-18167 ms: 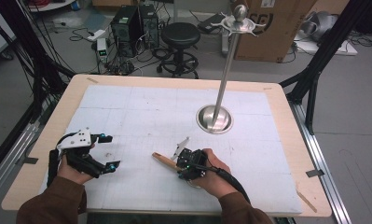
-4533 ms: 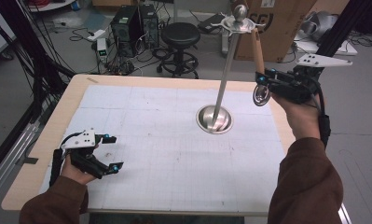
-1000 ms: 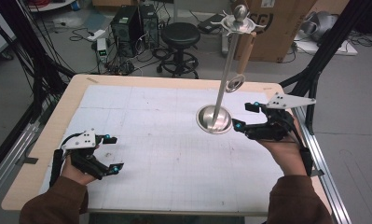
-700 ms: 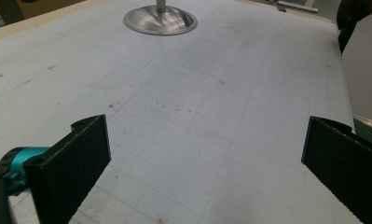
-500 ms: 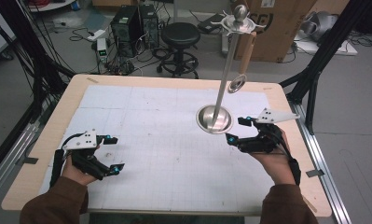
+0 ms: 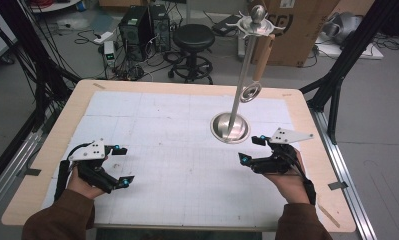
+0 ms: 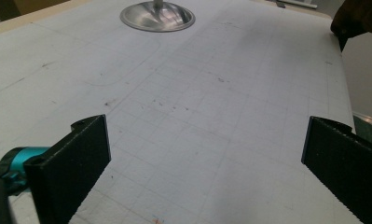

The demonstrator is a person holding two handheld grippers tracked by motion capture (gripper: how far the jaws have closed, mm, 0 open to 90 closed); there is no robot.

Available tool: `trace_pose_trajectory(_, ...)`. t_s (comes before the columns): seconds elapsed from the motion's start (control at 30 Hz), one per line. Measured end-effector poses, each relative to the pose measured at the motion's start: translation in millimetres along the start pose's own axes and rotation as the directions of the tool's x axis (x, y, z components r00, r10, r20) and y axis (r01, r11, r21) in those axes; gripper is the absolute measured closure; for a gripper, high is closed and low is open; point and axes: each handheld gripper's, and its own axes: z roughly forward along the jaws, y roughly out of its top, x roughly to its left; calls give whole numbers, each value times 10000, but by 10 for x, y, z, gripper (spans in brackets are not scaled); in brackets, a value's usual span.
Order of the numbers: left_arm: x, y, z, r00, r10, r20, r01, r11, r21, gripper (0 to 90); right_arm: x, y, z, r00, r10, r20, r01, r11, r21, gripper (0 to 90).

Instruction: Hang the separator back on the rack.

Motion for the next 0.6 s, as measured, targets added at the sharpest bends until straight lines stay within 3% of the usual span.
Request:
trace_pose_trajectory(0.27, 34, -5, 12, 9998, -218, -17, 218, 9997, -54, 17, 30, -49, 39, 9996, 125, -234, -125, 9999, 5, 166)
trace_pose_trajectory(0.6, 46, -4, 19, 9998, -197, 62, 198, 9998, -99, 16, 94, -101, 148, 9994, 73, -350, -63, 9995, 295, 163)
